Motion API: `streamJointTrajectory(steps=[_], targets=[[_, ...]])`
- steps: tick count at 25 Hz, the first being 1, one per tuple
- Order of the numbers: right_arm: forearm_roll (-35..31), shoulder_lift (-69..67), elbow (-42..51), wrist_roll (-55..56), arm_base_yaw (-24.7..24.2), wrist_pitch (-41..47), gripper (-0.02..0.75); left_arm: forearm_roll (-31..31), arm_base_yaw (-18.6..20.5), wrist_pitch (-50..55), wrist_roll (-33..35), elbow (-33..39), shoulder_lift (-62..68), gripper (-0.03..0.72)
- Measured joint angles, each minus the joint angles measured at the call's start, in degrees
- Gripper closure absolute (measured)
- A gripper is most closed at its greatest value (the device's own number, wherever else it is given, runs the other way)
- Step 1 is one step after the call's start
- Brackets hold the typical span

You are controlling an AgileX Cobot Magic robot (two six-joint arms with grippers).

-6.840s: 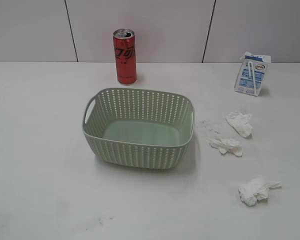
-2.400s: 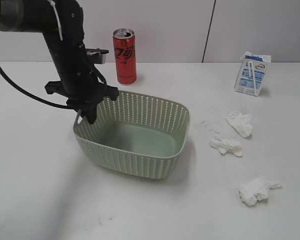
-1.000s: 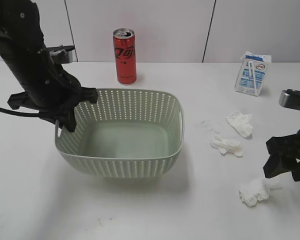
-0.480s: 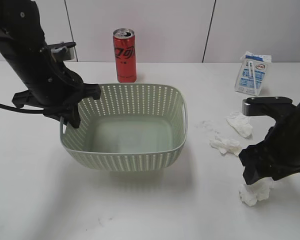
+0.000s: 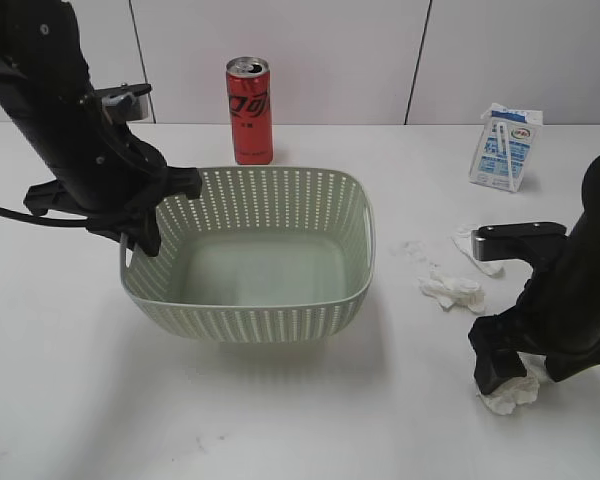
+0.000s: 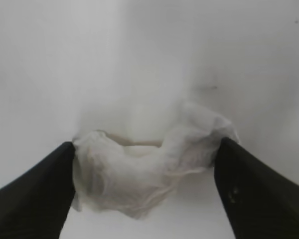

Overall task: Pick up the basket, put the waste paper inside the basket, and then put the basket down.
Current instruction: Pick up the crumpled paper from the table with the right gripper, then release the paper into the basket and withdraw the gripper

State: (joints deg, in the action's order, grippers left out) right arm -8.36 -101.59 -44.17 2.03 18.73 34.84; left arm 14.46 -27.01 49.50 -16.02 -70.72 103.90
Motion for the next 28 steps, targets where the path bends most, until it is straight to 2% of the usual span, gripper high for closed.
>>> streamJointTrajectory(steps=[3,6,9,11,13,18,21,26,28], targets=[[0.0,-1.7,-0.3,0.1,0.0,0.1,0.11,0.0,0.0,0.0,0.0,0.0,0.0,0.705],[0.6,-2.1,-0.6,0.2,0.0,0.5,0.193,0.0,0.0,0.0,0.0,0.0,0.0,0.705],[0.6,-2.2,-0.6,0.2,0.0,0.5,0.357,0.0,0.0,0.0,0.0,0.0,0.0,0.705],[0.5,-2.3,-0.7,0.2,0.0,0.5,0.522,0.0,0.0,0.0,0.0,0.0,0.0,0.705],[0.0,-2.5,-1.2,0.2,0.0,1.1,0.645,0.0,0.0,0.0,0.0,0.0,0.0,0.705],[-1.2,-1.1,-8.0,-3.7,2.3,11.3,0.66,0.0,0.0,0.0,0.0,0.0,0.0,0.705],[-2.6,2.4,-16.7,-5.0,7.0,15.3,0.66,0.0,0.0,-0.2,0.0,0.0,0.0,0.705],[-7.2,3.3,-34.2,-12.6,15.9,15.7,0.66,0.0,0.0,-0.3,0.0,0.0,0.0,0.705],[-8.0,1.2,-39.7,-14.0,18.1,16.1,0.66,0.0,0.0,-0.3,0.0,0.0,0.0,0.705]])
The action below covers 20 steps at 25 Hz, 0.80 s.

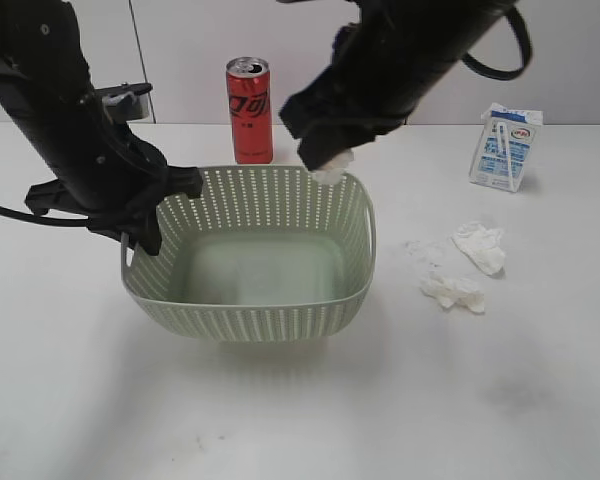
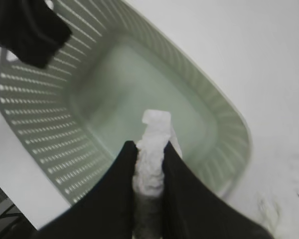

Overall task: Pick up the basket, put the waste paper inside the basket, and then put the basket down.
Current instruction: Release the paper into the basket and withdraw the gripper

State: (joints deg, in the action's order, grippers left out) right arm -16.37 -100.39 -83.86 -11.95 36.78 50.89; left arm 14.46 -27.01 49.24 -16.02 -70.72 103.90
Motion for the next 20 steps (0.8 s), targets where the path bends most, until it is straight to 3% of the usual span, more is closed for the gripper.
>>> streamJointTrajectory(steps=[3,5,9,11,16,20], targets=[[-1.2,-5.5,-5.8,-0.6,1.1,2.2,0.652,-0.1,0.0,0.0,0.0,0.0,0.0,0.705],[-2.5,-9.0,-8.1,-0.7,1.2,4.9,0.579,-0.1,0.0,0.0,0.0,0.0,0.0,0.705],[-3.5,-13.5,-10.4,-0.9,1.2,10.8,0.235,-0.1,0.0,0.0,0.0,0.0,0.0,0.705],[-3.5,-13.9,-11.5,-0.9,1.2,12.9,0.115,-0.3,0.0,0.0,0.0,0.0,0.0,0.705],[1.0,-13.2,-17.3,3.3,0.8,17.8,0.085,-0.4,0.0,0.0,0.0,0.0,0.0,0.705],[8.1,-9.5,-18.6,11.9,-1.7,18.4,0.084,-0.8,0.0,0.0,0.0,0.0,0.0,0.705]])
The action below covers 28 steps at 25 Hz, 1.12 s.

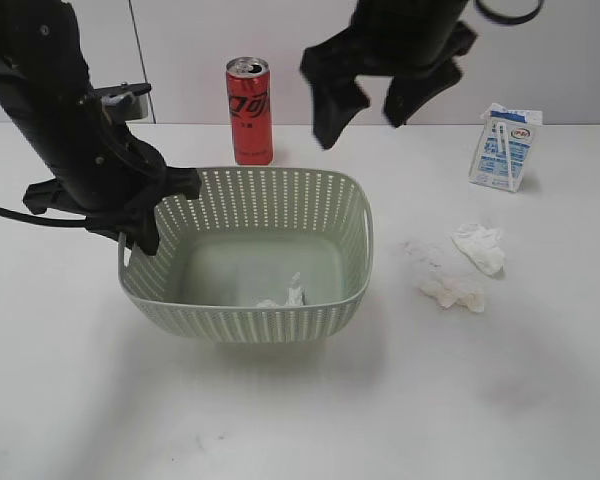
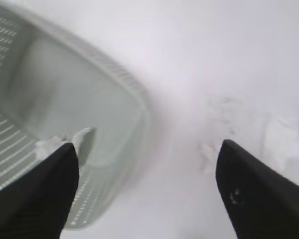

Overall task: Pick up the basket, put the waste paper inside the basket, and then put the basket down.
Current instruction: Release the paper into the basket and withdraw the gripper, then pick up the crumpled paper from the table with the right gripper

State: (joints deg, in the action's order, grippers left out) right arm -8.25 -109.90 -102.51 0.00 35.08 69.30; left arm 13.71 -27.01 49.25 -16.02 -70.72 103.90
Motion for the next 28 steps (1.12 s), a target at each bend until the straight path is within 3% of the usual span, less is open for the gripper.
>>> streamJointTrajectory(steps=[4,8,13,16,28], targets=[[4.2,4.2,1.9,8.4,-5.7,0.1,0.09,-0.2,0.0,0.2,0.0,0.0,0.0,0.705],[6.2,5.7,11.0,17.4,-10.0,-2.0,0.101,-0.2,0.0,0.3,0.0,0.0,0.0,0.705],[8.2,5.7,30.3,36.8,-10.4,-18.4,0.122,-0.4,0.0,1.2,0.0,0.0,0.0,0.705],[7.7,5.5,37.3,43.0,-10.4,-28.9,0.134,-0.4,0.0,1.5,0.0,0.0,0.0,0.705],[10.4,-3.9,39.5,46.0,-10.4,-33.6,0.146,-1.2,0.0,1.7,0.0,0.0,0.0,0.705]])
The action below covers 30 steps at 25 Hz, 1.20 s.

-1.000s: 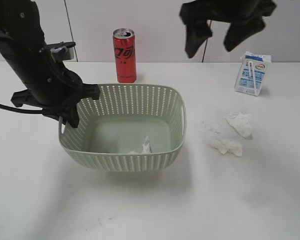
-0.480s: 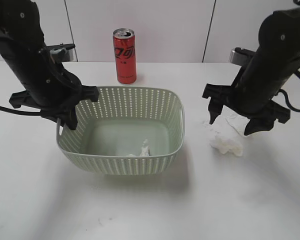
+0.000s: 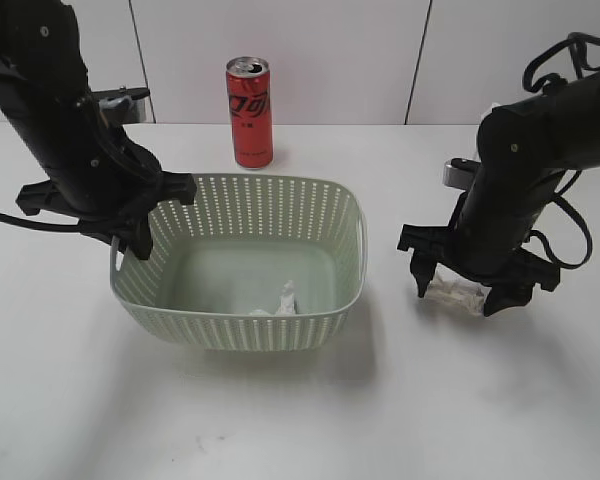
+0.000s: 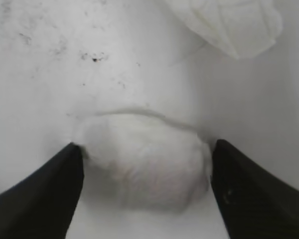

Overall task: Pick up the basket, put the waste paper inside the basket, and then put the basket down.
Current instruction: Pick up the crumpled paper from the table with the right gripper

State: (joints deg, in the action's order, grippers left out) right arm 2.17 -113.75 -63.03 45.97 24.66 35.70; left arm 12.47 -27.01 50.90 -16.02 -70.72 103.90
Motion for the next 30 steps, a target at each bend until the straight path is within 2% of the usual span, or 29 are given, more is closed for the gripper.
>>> streamJointTrajectory(steps=[6,9,11,15,17,25,30], targets=[[0.6,-1.2,-0.2,0.2,0.0,-0.3,0.146,-0.1,0.0,0.1,0.0,0.0,0.0,0.705],[0.9,-1.2,-0.3,0.2,0.0,-0.2,0.2,-0.1,0.0,0.1,0.0,0.0,0.0,0.705],[1.1,-1.3,-0.3,0.2,0.0,-0.3,0.314,-0.1,0.0,0.1,0.0,0.0,0.0,0.705],[0.9,-1.3,-0.3,0.2,0.0,-0.6,0.631,-0.2,0.0,0.1,0.0,0.0,0.0,0.705],[0.8,-1.3,-0.3,-0.2,0.0,-0.8,0.687,-0.2,0.0,0.1,0.0,0.0,0.0,0.705],[0.1,0.4,0.0,-3.7,0.1,-0.5,0.711,-0.3,0.0,0.1,0.0,0.0,0.0,0.705],[-1.8,10.7,0.0,-15.1,3.6,-0.4,0.712,-0.3,0.0,-0.2,0.0,0.0,0.0,0.705]])
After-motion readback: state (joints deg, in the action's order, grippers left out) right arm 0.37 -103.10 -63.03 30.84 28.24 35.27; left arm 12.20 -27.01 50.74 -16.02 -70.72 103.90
